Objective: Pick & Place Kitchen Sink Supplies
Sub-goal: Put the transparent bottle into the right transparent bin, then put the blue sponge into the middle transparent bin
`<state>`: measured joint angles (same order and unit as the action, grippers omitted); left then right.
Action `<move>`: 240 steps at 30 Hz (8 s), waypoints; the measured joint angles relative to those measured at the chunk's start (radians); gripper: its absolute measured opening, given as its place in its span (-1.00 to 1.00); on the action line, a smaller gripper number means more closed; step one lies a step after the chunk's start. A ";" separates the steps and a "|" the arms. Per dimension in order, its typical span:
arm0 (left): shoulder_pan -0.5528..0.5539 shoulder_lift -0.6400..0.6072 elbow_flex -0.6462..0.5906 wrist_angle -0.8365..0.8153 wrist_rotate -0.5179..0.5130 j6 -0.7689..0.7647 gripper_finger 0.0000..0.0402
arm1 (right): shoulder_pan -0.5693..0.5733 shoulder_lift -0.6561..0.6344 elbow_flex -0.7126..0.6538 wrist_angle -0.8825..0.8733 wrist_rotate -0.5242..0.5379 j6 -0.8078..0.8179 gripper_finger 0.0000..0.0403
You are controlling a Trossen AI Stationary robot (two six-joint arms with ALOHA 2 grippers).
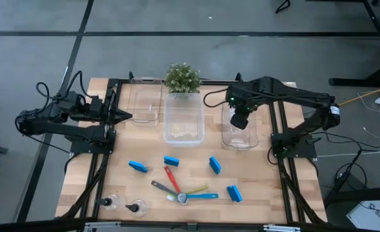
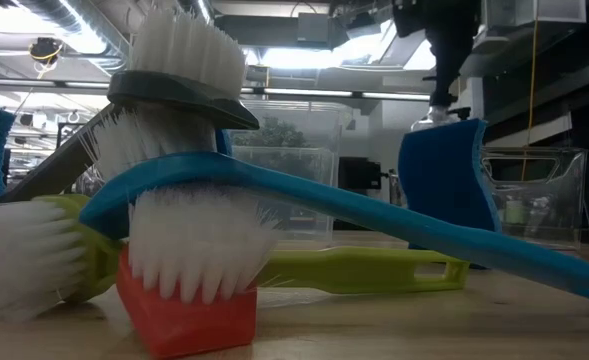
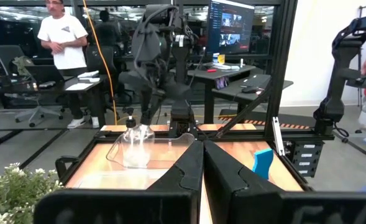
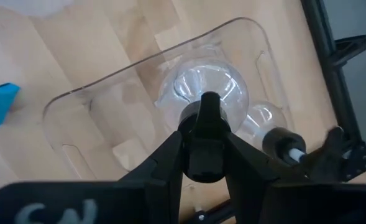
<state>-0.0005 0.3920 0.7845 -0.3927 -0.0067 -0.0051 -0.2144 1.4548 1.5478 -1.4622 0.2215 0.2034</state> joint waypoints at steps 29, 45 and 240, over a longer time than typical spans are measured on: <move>0.000 0.000 0.000 0.000 0.000 0.000 -0.97 | -0.031 0.043 0.000 0.029 0.091 -0.028 -0.52; 0.000 0.000 0.000 0.000 0.000 0.000 -0.97 | -0.031 0.042 0.000 0.030 0.093 -0.028 -0.51; 0.000 0.000 0.000 0.000 0.000 0.000 -0.97 | 1.071 0.480 0.295 -0.075 0.324 0.985 -0.95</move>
<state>-0.0005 0.3920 0.7845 -0.3927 -0.0067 -0.0049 0.8564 1.9345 1.8431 -1.5370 0.5452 1.1887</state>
